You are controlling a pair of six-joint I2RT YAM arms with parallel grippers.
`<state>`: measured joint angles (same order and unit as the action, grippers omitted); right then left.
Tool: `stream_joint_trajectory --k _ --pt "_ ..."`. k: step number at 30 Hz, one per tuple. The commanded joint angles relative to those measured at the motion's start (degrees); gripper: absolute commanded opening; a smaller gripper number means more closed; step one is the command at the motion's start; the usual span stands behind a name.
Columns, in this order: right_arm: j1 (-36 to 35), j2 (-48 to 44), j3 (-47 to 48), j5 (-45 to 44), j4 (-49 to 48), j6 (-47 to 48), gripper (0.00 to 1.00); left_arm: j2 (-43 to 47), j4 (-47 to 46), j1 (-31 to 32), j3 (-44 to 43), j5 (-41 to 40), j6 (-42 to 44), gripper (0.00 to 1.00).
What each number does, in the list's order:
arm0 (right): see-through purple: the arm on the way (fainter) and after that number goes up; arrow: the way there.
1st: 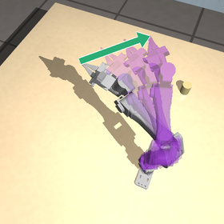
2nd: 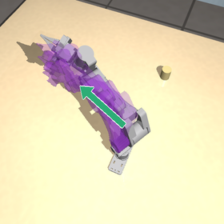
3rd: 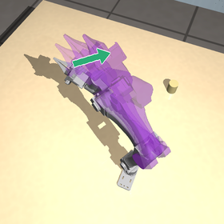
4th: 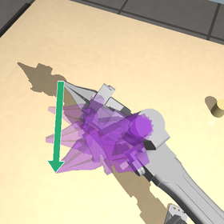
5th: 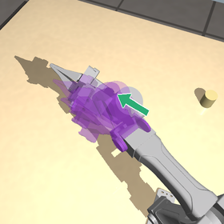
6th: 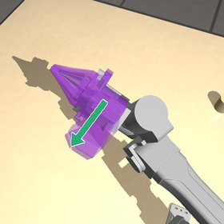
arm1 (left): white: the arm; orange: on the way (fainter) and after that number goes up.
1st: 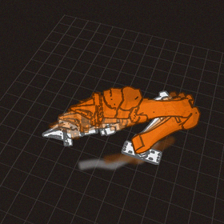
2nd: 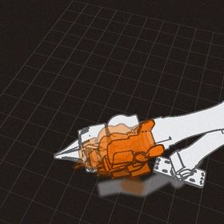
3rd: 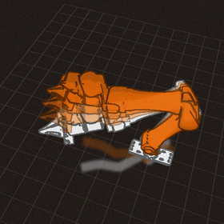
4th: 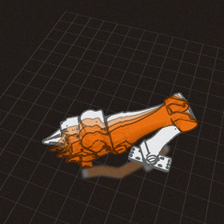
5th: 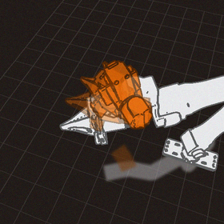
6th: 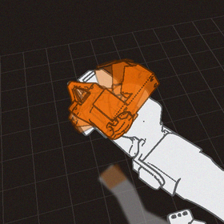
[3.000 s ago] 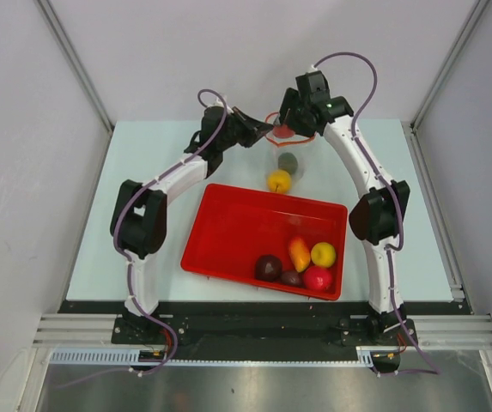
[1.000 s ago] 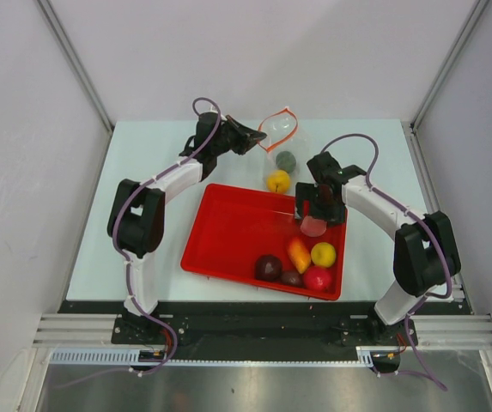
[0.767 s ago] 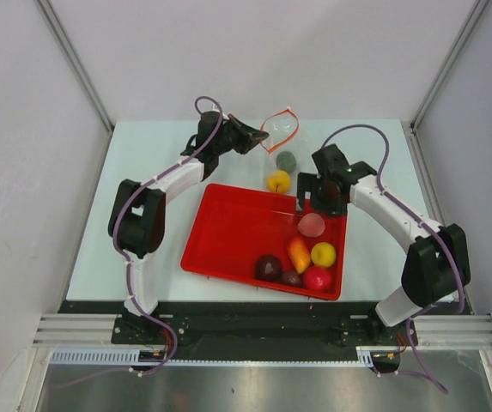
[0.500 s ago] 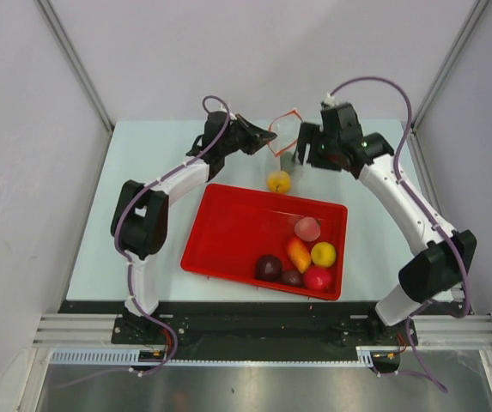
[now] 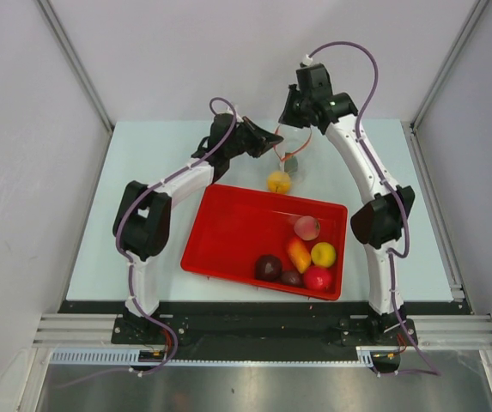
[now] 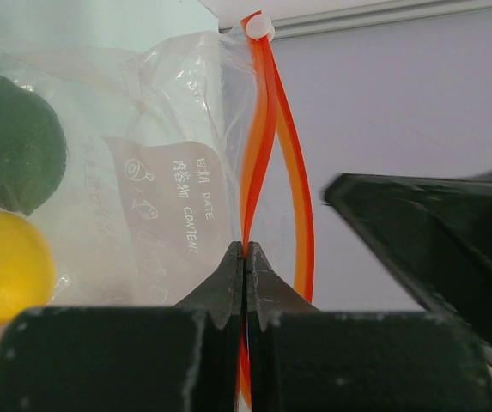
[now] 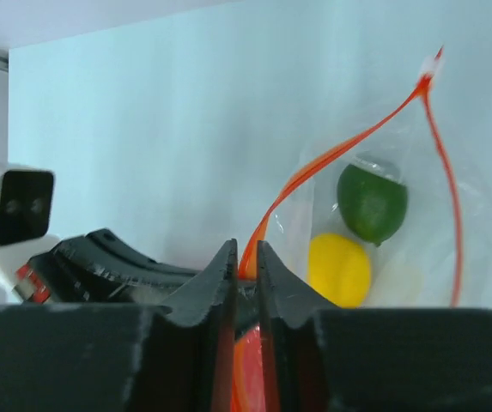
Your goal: Open the zip-top bag and remove the fake food
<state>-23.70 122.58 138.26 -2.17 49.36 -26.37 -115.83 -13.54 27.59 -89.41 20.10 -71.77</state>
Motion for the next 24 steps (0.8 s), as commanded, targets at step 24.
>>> stream_joint_trajectory --k 24 --pt "4.3 6.8 2.9 7.6 10.0 -16.9 0.15 2.2 -2.1 1.7 -1.6 -3.8 3.6 0.0"
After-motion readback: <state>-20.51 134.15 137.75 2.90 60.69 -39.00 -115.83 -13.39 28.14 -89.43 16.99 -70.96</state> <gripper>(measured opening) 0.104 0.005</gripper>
